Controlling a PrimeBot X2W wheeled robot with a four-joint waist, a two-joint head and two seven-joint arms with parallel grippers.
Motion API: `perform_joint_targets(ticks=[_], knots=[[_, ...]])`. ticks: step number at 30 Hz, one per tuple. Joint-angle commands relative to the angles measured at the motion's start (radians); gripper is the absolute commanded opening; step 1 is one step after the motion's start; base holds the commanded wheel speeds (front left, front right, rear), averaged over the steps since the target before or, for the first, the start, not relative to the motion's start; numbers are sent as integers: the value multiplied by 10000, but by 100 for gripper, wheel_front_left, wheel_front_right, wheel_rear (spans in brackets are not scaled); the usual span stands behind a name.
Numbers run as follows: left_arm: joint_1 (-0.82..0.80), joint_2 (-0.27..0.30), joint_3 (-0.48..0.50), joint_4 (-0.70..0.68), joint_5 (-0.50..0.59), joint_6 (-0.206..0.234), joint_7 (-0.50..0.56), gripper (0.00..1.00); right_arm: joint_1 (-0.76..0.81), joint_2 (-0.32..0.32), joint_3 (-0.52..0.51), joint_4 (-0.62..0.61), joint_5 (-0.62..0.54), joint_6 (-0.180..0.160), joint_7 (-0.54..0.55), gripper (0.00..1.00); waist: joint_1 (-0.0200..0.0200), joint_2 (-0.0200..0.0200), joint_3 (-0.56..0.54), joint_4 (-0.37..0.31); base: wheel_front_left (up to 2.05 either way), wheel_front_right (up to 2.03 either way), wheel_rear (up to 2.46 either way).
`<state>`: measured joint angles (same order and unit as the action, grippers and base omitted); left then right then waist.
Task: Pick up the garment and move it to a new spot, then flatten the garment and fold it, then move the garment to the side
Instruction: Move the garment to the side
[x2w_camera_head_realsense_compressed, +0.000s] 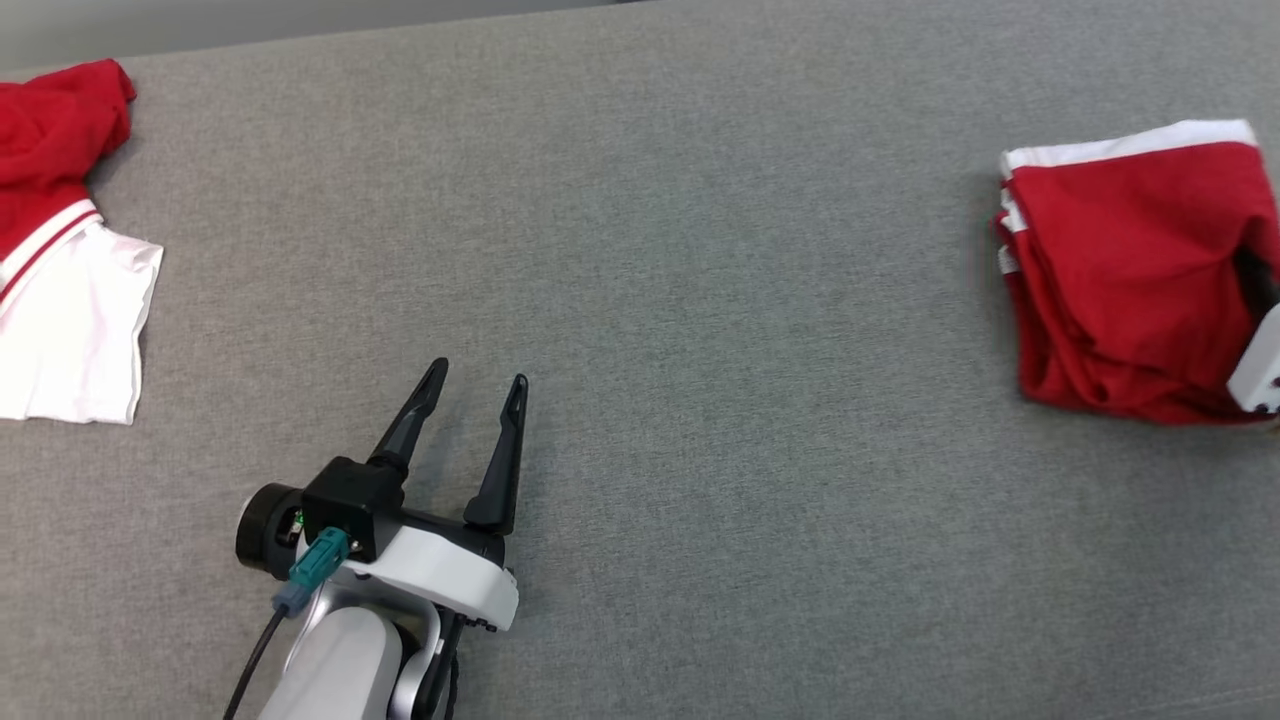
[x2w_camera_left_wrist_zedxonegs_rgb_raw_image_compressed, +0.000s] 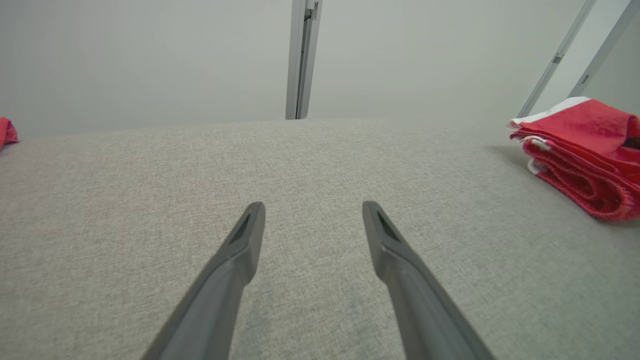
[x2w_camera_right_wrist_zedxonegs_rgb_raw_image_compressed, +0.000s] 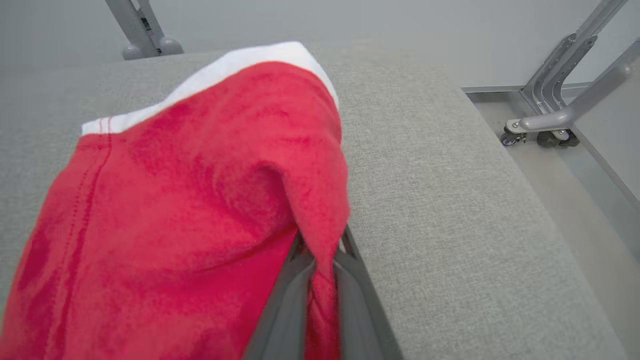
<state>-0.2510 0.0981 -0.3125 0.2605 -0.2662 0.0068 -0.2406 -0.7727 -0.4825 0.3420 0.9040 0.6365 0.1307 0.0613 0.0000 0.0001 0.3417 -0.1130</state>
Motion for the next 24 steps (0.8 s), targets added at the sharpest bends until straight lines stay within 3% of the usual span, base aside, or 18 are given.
perform_joint_targets(ticks=[1, 24], knots=[[-160, 72, 27, -62, 72, 57, 14, 100, -181, -125, -49, 109, -59, 1, -89, 0, 0, -1, 194, 213, 0, 0, 0], [-304, 208, -194, -850, 17, 251, 149, 100, -1691, -1758, -240, 1896, -375, 1, -758, 0, 0, -1, 953, 995, 0, 0, 0]])
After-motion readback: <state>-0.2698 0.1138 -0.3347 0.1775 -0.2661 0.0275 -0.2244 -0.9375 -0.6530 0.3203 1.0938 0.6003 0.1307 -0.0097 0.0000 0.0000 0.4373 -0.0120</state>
